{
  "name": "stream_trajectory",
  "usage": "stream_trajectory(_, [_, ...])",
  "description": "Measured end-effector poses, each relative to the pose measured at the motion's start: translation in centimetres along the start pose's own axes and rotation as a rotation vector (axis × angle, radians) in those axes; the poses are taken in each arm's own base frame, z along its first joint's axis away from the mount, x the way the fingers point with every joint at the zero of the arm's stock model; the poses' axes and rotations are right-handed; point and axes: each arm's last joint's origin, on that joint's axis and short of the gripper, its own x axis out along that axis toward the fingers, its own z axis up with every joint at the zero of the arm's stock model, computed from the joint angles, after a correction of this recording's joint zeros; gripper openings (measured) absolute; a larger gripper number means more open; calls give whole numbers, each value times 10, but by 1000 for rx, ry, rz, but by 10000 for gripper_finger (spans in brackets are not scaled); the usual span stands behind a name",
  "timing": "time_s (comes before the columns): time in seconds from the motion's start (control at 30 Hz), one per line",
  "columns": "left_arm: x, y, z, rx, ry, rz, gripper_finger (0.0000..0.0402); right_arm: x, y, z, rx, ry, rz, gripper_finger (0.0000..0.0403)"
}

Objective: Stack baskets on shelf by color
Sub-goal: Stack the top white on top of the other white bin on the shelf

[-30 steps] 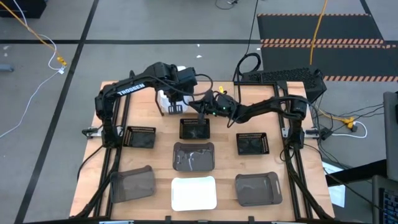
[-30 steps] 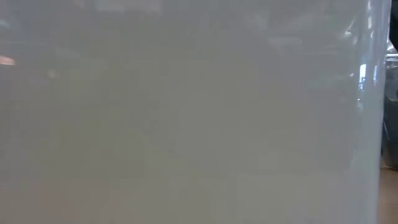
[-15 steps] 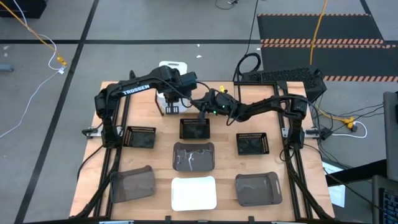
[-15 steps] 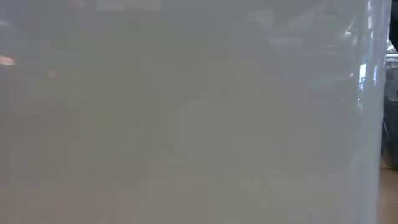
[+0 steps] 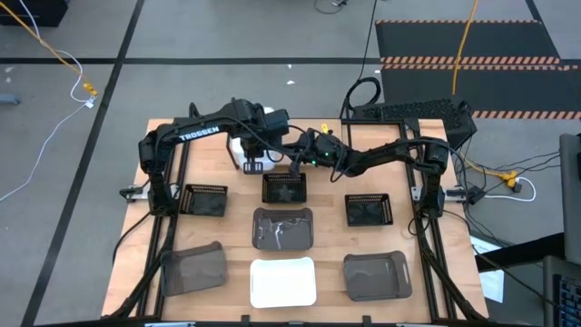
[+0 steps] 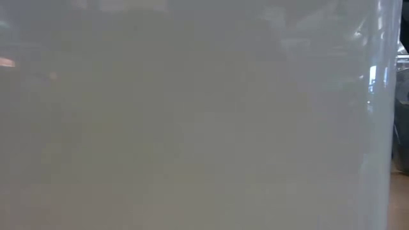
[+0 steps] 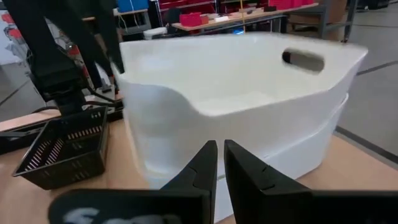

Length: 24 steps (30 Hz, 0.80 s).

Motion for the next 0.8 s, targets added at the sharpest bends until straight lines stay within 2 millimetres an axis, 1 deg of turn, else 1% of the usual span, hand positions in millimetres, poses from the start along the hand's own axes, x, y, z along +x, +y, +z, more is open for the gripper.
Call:
stream_trajectory(0.1, [0,1,2,-20,-19,2,24,0,1,0,9,4,28,22])
stream_trajectory(0.2, [5,2,5,-30,-45,10,25,-1,2,1,13,7,47,22])
stream_trajectory(0.33, [16,1,7,-6,-49,18,26,-7,3,13,3,-13,54,22])
stream_trajectory(0.47, [34,1,4,26,5,36,26,-25,5,27,-31,-50,58,22])
stream_trajectory(0.57, [43,3,-1,19,52,51,26,-42,4,37,-46,-86,52,22])
stream_trajectory(0.7, [45,7,-2,3,52,53,28,-66,1,49,-49,-138,45,22])
stream_trajectory(0.8, [43,10,0,-11,30,67,44,-81,0,53,-62,-157,40,22])
